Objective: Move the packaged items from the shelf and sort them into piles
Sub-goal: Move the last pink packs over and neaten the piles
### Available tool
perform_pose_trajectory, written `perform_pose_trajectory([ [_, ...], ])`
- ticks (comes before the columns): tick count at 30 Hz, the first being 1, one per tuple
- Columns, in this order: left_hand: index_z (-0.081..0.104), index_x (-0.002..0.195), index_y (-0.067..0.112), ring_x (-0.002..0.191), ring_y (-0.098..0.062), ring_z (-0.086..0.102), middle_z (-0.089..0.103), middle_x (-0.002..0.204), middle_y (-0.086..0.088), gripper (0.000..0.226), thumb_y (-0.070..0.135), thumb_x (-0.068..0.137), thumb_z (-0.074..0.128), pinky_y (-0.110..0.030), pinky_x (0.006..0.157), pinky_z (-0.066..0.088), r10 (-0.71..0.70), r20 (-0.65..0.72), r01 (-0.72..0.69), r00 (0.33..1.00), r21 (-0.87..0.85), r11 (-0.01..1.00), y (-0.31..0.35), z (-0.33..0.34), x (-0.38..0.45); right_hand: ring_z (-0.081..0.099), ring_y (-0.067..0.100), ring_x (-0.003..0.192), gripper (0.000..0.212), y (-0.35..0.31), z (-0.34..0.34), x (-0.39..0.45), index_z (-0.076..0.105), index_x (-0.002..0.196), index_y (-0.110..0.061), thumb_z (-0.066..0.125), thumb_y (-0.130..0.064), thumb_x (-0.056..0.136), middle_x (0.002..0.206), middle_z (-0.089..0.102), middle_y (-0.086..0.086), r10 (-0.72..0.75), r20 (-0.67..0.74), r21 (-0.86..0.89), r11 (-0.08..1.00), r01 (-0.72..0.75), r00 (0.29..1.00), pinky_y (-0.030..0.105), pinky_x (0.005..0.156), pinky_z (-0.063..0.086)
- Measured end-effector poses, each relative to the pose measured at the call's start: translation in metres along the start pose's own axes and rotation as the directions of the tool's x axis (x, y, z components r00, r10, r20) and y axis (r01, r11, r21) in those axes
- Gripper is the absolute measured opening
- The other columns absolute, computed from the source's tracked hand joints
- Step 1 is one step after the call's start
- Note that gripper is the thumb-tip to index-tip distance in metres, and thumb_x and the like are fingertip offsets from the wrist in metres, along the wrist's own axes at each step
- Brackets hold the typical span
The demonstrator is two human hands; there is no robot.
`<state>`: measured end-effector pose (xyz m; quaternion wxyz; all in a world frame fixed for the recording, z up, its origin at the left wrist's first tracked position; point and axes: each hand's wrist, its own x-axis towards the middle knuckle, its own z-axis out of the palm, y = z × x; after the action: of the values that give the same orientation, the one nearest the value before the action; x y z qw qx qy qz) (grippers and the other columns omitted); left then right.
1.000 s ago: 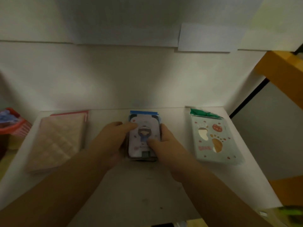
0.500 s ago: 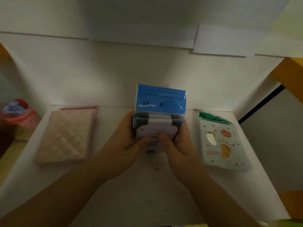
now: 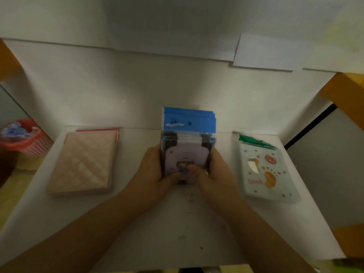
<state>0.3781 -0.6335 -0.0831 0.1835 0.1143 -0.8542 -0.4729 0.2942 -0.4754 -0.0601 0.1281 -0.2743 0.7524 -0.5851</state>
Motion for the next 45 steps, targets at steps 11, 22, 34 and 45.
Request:
perform_pose_trajectory([
  [11,0.063,0.089,0.033,0.075,-0.008,0.071,0.072,0.085,0.008,0.027,0.056,0.077,0.070,-0.032,0.074,0.061,-0.441,0.048,0.443,0.896,-0.055,0.895,0.016,-0.021,0.008,0.073,0.014,0.072,0.033,-0.019,0.008,0.035,0.071,0.105,-0.007,0.069,-0.036,0.089,0.082,0.075,0.002,0.453,0.095,-0.015,0.891,-0.454,0.887,0.020,0.060,0.057],
  [22,0.041,0.138,0.017,0.125,-0.031,0.041,0.038,0.139,-0.013,0.067,0.059,0.087,0.055,-0.036,0.101,0.038,-0.418,-0.083,0.424,0.905,0.260,0.867,0.004,-0.013,0.000,0.068,0.021,0.084,0.046,-0.024,0.015,0.021,0.062,0.095,-0.010,0.056,-0.056,0.089,0.094,0.070,0.010,0.395,-0.008,-0.310,0.872,-0.378,0.919,0.035,0.066,0.056],
  [34,0.042,0.143,0.024,0.128,-0.010,0.040,0.041,0.136,0.010,0.060,0.051,0.089,0.050,-0.031,0.110,0.034,0.054,0.133,-0.065,0.990,0.073,0.995,0.092,0.056,-0.026,0.048,0.011,0.125,0.053,-0.025,-0.068,-0.040,0.050,0.142,-0.019,0.059,-0.037,0.094,0.141,0.050,-0.004,0.045,-0.236,-0.538,0.826,-0.168,0.971,0.024,0.104,0.041],
  [45,0.028,0.147,0.021,0.126,-0.023,0.051,0.050,0.140,-0.003,0.074,0.037,0.082,0.059,-0.044,0.104,0.046,-0.343,0.273,0.335,0.899,0.076,0.939,0.126,0.173,0.012,0.061,0.020,0.107,0.035,0.023,-0.180,-0.041,0.058,0.119,-0.027,0.058,-0.048,0.091,0.113,0.061,-0.004,0.440,-0.219,-0.407,0.770,-0.492,0.871,0.042,0.092,0.055],
])
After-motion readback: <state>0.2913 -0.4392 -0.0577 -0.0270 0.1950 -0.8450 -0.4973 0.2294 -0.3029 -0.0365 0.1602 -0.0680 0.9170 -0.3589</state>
